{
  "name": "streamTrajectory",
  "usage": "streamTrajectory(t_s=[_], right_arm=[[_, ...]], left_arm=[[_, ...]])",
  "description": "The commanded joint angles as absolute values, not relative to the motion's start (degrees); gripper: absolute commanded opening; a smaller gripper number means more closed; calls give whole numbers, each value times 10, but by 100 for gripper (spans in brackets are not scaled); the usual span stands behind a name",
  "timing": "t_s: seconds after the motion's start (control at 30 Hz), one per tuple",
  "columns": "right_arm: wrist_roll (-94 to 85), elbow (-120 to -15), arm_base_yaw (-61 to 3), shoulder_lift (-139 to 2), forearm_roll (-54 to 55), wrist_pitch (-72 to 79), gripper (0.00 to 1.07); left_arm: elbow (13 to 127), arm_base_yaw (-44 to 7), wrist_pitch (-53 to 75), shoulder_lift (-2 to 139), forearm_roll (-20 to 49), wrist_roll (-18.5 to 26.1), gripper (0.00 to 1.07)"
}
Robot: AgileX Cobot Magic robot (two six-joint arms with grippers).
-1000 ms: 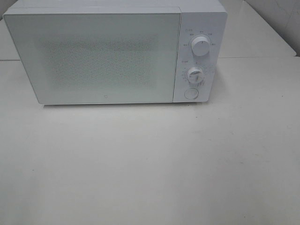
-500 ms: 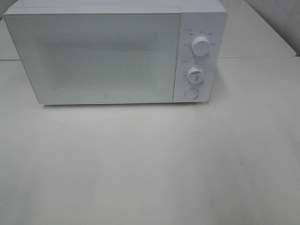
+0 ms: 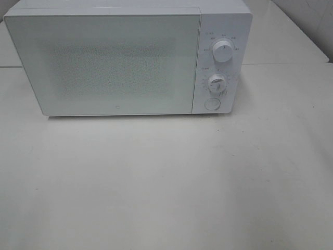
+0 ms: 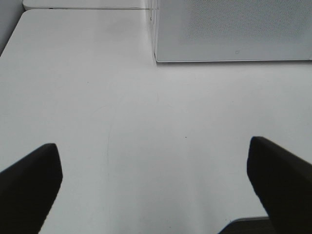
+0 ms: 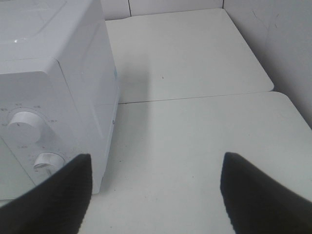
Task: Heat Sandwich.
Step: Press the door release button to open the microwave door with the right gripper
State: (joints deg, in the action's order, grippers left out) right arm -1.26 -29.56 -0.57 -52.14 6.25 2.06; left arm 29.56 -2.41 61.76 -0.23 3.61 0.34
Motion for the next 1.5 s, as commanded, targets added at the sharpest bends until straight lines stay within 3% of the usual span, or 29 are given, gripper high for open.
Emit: streamTrajectory(t_s=[0.03, 0.37, 0.5, 0.67, 1.27, 1.5], right_arm=[[-5, -299, -1, -567, 64, 77, 71], [0, -239, -5, -680, 64, 250, 71], [-32, -183, -53, -733, 66, 384, 71], [-49, -168, -88, -764, 93, 442, 71], [-115, -164, -356, -959, 327, 658, 71], [-125, -181, -418, -990, 379, 663, 71]], left_arm=[[295, -23, 611, -6, 35, 0, 98], [295, -23, 611, -6, 35, 0, 98], [295, -23, 611, -6, 35, 0, 98], [295, -23, 611, -6, 35, 0, 98], [295, -23, 611, -6, 35, 0, 98], [295, -23, 611, -6, 35, 0, 98]])
